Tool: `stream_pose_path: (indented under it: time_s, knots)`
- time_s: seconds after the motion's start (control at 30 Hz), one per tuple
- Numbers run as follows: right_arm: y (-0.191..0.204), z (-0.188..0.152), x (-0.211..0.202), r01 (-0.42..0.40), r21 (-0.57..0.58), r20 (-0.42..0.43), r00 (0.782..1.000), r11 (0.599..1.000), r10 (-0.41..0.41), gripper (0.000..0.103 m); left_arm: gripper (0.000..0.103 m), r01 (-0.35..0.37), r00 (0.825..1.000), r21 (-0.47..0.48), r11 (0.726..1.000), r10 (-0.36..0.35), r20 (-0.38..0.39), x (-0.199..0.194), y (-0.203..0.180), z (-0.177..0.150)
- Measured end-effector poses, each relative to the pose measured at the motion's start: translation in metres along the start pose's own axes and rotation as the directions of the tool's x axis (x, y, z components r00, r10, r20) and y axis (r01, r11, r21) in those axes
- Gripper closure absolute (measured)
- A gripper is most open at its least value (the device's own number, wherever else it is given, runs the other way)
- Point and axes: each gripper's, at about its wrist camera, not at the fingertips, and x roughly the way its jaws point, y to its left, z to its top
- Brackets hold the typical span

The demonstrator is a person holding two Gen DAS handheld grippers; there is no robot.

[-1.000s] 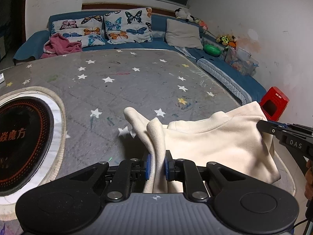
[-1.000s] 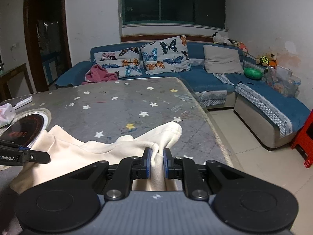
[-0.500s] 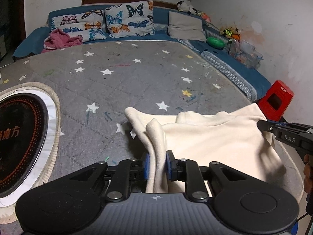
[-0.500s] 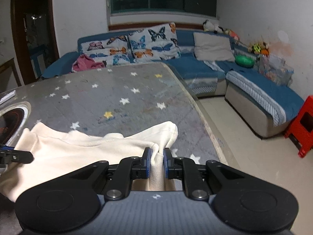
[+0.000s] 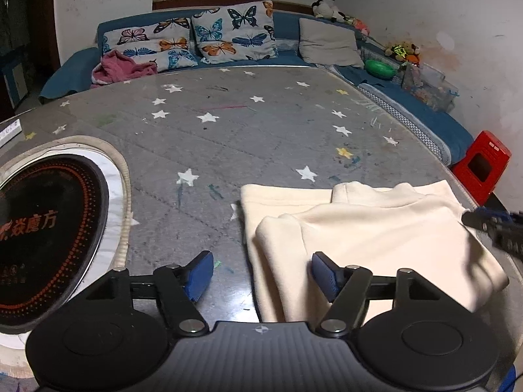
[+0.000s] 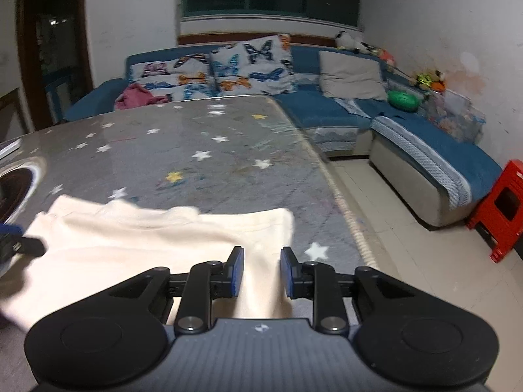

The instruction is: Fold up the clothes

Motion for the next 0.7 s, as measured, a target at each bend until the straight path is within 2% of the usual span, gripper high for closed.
stream_pose_path:
  time_s: [0.13, 0.23, 0.43, 0.7]
  knots:
    - [0.012, -0.009, -0.003, -0.054, -0.034, -0.025, 0.998, 0.998, 0.053, 0.074, 0.02, -0.013, 1.0, 0.015, 1.0, 0.013, 0.006, -0.002, -0.003, 0.0]
    - [0.016, -0.012, 0.001, -0.063, -0.037, -0.04, 0.997, 0.997, 0.061, 0.072, 0.019, -0.022, 1.0, 0.027, 0.999, 0.022, 0.01, -0.003, -0.006, 0.001]
    - [0.016, 0.004, 0.002, -0.075, -0.029, -0.022, 0.997, 0.997, 0.074, 0.072, 0.01, -0.037, 0.999, 0.046, 0.998, 0.036, 0.025, -0.005, -0.011, 0.003]
    - [0.025, 0.021, 0.036, -0.099, 0.008, -0.039, 0.994, 0.995, 0.1, 0.073, 0.0, -0.052, 0.999, 0.068, 0.996, 0.051, 0.02, 0.002, -0.015, 0.008]
